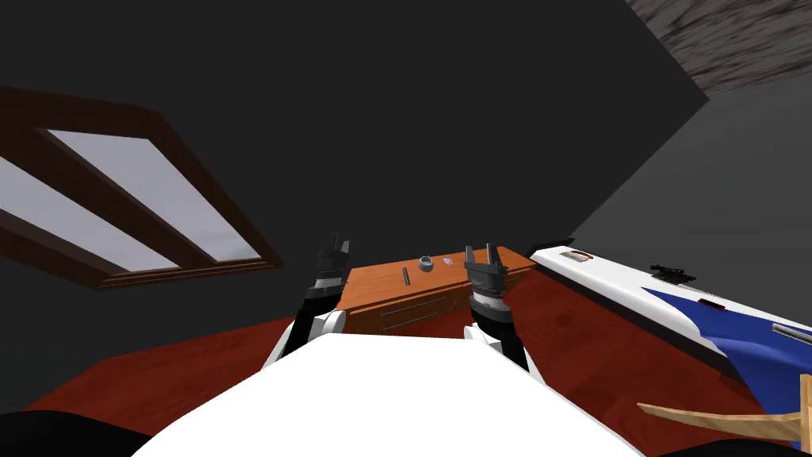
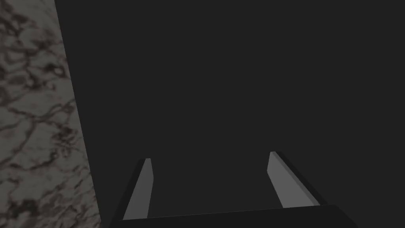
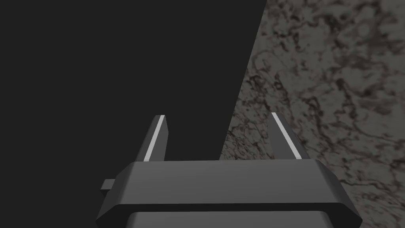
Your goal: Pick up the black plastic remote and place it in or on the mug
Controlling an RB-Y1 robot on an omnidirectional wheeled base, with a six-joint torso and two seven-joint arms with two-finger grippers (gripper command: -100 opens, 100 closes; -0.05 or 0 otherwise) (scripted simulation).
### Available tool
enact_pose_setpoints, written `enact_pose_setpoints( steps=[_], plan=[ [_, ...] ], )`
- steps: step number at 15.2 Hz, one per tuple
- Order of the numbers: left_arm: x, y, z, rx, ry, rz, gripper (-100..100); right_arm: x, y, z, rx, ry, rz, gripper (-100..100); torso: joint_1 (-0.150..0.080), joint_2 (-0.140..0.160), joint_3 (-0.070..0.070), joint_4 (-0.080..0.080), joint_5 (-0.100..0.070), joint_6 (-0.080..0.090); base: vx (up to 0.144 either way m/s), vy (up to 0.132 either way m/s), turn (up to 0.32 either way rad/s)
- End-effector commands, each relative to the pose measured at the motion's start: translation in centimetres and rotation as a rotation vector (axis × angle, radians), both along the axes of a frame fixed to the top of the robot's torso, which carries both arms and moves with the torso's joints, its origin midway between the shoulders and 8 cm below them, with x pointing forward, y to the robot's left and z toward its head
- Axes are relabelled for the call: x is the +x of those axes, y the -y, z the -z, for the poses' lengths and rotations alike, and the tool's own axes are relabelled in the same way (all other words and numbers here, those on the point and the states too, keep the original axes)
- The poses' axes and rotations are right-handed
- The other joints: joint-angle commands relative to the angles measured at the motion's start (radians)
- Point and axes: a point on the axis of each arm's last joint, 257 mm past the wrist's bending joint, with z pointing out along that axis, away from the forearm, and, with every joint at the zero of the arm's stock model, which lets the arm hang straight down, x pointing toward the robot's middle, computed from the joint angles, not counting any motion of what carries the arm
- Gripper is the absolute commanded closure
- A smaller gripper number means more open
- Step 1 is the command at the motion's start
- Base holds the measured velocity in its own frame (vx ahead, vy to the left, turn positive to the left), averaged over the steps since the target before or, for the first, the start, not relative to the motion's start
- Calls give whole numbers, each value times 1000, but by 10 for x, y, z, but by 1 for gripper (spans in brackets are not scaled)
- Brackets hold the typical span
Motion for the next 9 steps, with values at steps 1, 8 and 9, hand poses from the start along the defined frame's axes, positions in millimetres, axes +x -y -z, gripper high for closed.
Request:
enact_pose_setpoints(
  steps=[1, 8, 9],
  plan=[
    [3, 1, 6, 30, -21, 9, -100, 0, 0, 0, 0, 0, 0, 0, 0, 0, 0, 0, 0, 0, -8, 1, -98],
    [26, -10, 53, 132, -167, 8, -100, 0, 0, 0, 0, 0, 0, 0, 3, 5, 3, 1, 1, 1, -49, 21, -232],
    [33, -16, 68, 151, -210, 1, -100, 0, 0, 0, 0, 0, 0, 0, 3, 4, 2, 1, 1, 1, -62, 20, -418]
  ],
)
